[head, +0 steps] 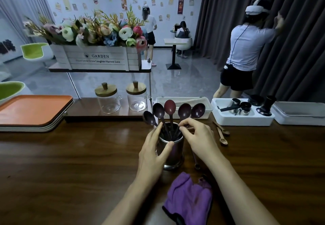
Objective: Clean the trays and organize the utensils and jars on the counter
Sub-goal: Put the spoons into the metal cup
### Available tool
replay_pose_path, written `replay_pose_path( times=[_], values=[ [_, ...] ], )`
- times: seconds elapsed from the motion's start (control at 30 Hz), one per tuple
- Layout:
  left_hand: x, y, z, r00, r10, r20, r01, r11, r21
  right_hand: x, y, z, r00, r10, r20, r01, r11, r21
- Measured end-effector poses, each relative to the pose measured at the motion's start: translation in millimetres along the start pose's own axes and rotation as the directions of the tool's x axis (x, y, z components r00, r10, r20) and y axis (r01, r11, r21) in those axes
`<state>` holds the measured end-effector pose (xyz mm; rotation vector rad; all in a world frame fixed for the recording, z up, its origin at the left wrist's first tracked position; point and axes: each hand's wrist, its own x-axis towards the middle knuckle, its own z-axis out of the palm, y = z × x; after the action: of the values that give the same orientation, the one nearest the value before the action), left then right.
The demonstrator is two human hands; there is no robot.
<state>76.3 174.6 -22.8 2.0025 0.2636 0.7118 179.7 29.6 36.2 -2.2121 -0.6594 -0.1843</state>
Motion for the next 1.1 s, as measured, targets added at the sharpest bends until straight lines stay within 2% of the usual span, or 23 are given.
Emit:
replay_pose_path(
  times=[0.3, 0.4, 0.47, 0.5, 0.57, 0.6, 0.67, 0.77, 0.83, 1.0, 1.1],
  values=[
    [-1, 1, 6, 0.999, -0.009, -0.040, 0.011, 0.999, 0.036, -9, 9, 1, 0.964, -0.063, 0.259, 0.054, 0.998, 0.040],
    [0, 1, 8, 0.999, -0.006, -0.051, 0.009, 0.998, 0.060, -11, 17, 2, 0.954, -0.090, 0.286, 0.023, 0.974, 0.227],
    [1, 2, 8, 0.998, -0.017, -0.065, 0.022, 0.997, 0.073, -13, 25, 2, 0.969, -0.093, 0.227, -0.017, 0.898, 0.440],
    [2, 2, 8, 0.997, -0.025, -0.077, 0.031, 0.996, 0.078, -15, 30, 2, 0.979, -0.041, 0.198, -0.077, 0.829, 0.554],
    [4, 1, 8, 0.995, -0.037, -0.097, 0.045, 0.996, 0.077, -16, 42, 4, 0.968, 0.154, 0.199, -0.251, 0.657, 0.711],
    [5, 1, 8, 0.994, -0.040, -0.102, 0.047, 0.996, 0.071, -17, 48, 5, 0.951, 0.235, 0.202, -0.307, 0.617, 0.725],
    [4, 1, 8, 0.993, -0.036, -0.112, 0.042, 0.998, 0.055, -16, 65, 12, 0.937, 0.301, 0.177, -0.343, 0.704, 0.621],
    [4, 5, 6, 0.993, -0.032, -0.112, 0.038, 0.998, 0.053, -12, 83, 26, 0.943, 0.318, 0.096, -0.330, 0.865, 0.379],
    [4, 7, 3, 0.994, -0.041, -0.104, 0.048, 0.996, 0.075, -7, 87, 31, 0.950, 0.305, 0.061, -0.311, 0.927, 0.209],
    [7, 10, -5, 0.995, -0.057, -0.084, 0.065, 0.993, 0.103, 4, 85, 43, 0.957, 0.269, 0.106, -0.258, 0.960, -0.104],
    [5, 12, -6, 0.994, -0.066, -0.088, 0.076, 0.991, 0.108, 13, 85, 46, 0.940, 0.288, 0.183, -0.267, 0.955, -0.130]
  ],
)
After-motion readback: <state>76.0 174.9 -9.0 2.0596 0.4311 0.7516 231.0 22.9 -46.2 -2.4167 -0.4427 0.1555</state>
